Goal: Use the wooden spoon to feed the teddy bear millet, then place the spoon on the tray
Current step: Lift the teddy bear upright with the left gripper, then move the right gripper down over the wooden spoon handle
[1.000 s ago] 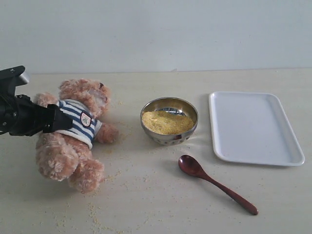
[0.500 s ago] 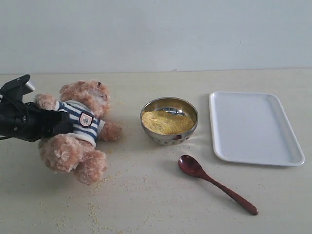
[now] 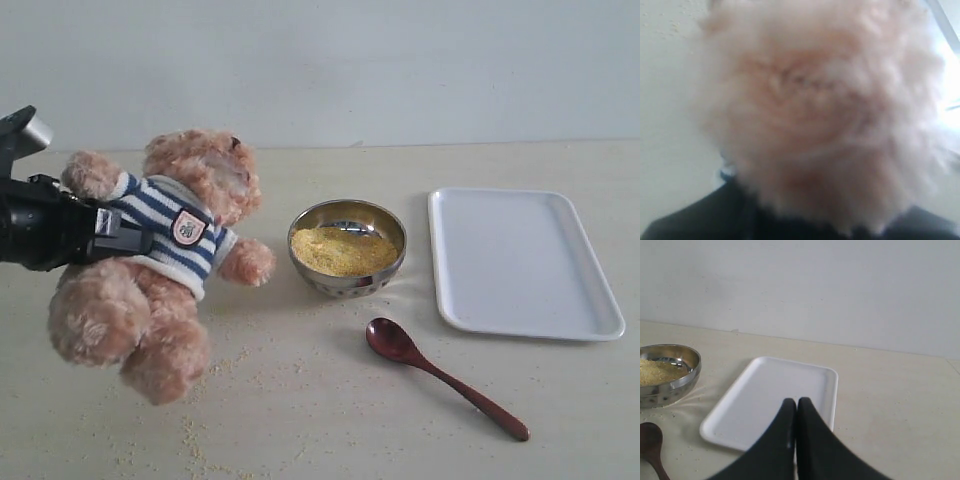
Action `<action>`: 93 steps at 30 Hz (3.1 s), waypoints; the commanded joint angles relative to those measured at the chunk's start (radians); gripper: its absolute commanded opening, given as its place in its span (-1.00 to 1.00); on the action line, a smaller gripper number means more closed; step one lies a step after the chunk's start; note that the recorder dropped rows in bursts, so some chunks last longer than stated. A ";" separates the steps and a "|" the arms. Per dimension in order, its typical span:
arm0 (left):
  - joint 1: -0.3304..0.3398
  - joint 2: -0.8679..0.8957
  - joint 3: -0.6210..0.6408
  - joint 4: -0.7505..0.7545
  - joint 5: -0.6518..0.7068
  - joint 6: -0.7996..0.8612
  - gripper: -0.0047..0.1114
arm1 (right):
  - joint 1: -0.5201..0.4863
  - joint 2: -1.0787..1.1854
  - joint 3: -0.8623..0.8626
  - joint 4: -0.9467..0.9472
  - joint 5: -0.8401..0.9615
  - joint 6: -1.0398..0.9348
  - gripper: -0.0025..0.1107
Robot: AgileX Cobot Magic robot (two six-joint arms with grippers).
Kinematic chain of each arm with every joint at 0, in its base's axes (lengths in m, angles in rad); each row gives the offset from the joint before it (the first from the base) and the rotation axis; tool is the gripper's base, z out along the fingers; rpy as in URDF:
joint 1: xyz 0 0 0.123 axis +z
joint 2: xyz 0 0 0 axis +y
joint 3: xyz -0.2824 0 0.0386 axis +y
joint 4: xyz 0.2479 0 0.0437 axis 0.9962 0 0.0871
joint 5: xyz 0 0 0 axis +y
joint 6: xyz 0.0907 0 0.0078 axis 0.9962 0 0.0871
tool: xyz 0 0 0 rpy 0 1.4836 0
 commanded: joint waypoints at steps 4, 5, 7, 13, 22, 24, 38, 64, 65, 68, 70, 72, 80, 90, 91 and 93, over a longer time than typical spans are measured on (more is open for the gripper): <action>-0.003 -0.267 0.161 -0.023 -0.012 -0.020 -0.83 | -0.006 -0.006 0.004 -0.005 -0.007 -0.001 -0.96; -0.003 -0.296 0.180 -0.036 -0.006 -0.020 -0.83 | -0.006 -0.006 0.004 -0.005 -0.007 -0.001 -0.96; -0.003 -0.343 0.213 -0.049 0.000 -0.035 -0.83 | -0.006 -0.006 0.004 -0.005 -0.007 -0.001 -0.96; -0.003 -0.472 0.313 -0.111 0.020 -0.035 -0.83 | -0.006 -0.006 0.004 -0.005 -0.007 -0.001 -0.96; -0.003 -0.712 0.524 -0.197 -0.011 -0.011 -0.83 | -0.006 -0.006 0.004 -0.005 -0.007 -0.001 -0.96; -0.003 -0.766 0.552 -0.199 -0.034 -0.011 -0.83 | -0.006 -0.006 0.004 -0.005 -0.007 -0.001 -0.96; -0.003 -0.865 0.569 -0.211 -0.032 -0.011 -0.83 | -0.006 -0.006 0.004 -0.014 -0.007 -0.095 -0.96; -0.003 -0.865 0.569 -0.211 -0.051 -0.015 -0.83 | -0.006 -0.006 0.002 0.234 -0.341 0.295 -0.96; -0.003 -0.865 0.569 -0.211 -0.051 -0.015 -0.83 | -0.006 -0.006 0.001 0.235 -0.338 0.323 -0.96; -0.003 -0.865 0.569 -0.211 -0.051 -0.015 -0.83 | 0.017 -0.006 -0.038 0.212 -0.207 0.325 -0.96; -0.003 -0.865 0.569 -0.211 -0.053 -0.015 -0.83 | 0.042 0.016 -0.087 0.201 -0.102 0.272 -0.96; -0.003 -0.865 0.569 -0.211 -0.058 -0.012 -0.83 | 0.083 0.098 -0.142 0.201 -0.044 0.230 -0.96; -0.003 -0.865 0.569 -0.211 -0.058 -0.011 -0.83 | 0.310 0.642 -0.475 0.202 0.270 -0.197 -0.96; -0.003 -0.865 0.569 -0.189 -0.058 -0.004 -0.83 | 0.372 1.242 -0.692 0.116 0.453 -0.252 0.09; -0.003 -0.865 0.569 -0.184 -0.058 0.001 -0.83 | 0.372 1.274 -0.682 0.116 0.410 -0.252 0.10; -0.003 -0.865 0.569 -0.176 -0.058 0.012 -0.83 | 0.372 1.306 -0.643 0.116 0.277 -0.261 -0.01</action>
